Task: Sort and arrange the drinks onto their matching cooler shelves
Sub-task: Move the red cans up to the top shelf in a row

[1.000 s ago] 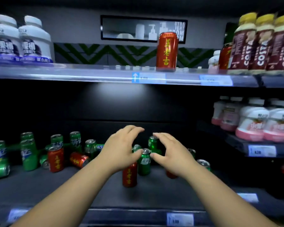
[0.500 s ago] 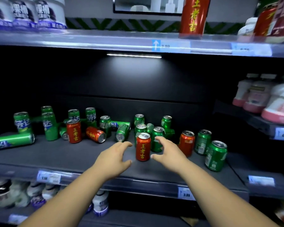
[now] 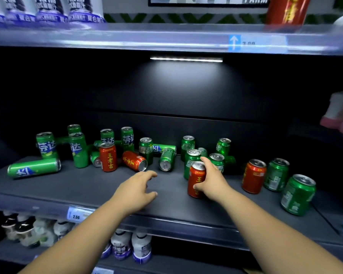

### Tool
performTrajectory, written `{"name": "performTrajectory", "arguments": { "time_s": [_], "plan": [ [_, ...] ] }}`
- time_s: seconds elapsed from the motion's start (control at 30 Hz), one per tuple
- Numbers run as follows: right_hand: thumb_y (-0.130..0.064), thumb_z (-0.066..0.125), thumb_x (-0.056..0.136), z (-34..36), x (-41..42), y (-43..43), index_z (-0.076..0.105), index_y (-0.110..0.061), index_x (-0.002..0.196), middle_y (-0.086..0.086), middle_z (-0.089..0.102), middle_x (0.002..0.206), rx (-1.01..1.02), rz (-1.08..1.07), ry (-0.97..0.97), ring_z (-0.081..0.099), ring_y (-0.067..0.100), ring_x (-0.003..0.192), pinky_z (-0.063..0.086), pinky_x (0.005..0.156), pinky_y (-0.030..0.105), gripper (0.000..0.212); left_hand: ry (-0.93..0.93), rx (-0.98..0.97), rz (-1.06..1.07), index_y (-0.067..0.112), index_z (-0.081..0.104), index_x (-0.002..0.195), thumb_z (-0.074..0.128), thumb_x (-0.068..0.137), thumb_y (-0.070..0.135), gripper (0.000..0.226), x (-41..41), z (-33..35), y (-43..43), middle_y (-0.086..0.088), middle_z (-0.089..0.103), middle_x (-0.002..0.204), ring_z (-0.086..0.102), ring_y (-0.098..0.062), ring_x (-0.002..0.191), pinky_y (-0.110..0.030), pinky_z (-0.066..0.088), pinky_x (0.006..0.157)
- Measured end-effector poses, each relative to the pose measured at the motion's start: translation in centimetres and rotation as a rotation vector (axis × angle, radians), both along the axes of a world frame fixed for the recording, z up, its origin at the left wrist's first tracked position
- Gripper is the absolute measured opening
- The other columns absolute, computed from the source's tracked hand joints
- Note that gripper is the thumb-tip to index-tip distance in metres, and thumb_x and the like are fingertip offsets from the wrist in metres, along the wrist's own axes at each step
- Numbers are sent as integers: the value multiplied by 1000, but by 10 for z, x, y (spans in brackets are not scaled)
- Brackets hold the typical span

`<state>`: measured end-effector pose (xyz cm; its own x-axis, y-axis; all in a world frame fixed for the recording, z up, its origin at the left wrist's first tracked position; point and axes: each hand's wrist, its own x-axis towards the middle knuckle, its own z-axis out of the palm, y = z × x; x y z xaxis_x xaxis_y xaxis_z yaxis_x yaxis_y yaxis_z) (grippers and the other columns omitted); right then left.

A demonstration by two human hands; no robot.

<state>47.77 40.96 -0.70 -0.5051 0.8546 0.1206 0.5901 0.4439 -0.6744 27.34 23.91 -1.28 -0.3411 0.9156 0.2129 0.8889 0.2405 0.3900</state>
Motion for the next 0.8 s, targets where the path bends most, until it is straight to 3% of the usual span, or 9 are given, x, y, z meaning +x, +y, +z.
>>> {"name": "performTrajectory", "arguments": {
  "time_s": [0.17,0.33,0.63,0.8],
  "plan": [
    [-19,90,67,-3,-30,-7,48,-31,136,2,52,133,40,-8,21,55,23,119,46,99,34,82,10,-17,-43,38,43,136,69,84,41,59,-35,-2,15,11,50,136,56,-9,114,-34,50,92],
    [-21,91,65,-4,-76,-22,45,-33,139,-3,53,137,22,44,86,55,18,120,46,103,34,89,62,-13,-90,34,45,138,74,79,34,66,-76,-1,39,7,50,141,53,-15,124,-36,48,100],
    [-20,89,69,-10,-139,-32,41,-35,144,-4,50,137,21,-1,109,53,16,120,46,101,31,91,257,-52,-157,34,44,138,69,73,22,71,-150,-11,71,4,50,137,50,-24,126,-43,49,98],
    [-25,88,71,-13,-152,-34,37,-34,147,-4,48,142,33,-41,98,52,16,125,45,104,34,93,363,-109,-230,25,42,145,68,76,17,73,-172,-10,92,0,45,148,41,-26,136,-44,43,106]
  ]
}}
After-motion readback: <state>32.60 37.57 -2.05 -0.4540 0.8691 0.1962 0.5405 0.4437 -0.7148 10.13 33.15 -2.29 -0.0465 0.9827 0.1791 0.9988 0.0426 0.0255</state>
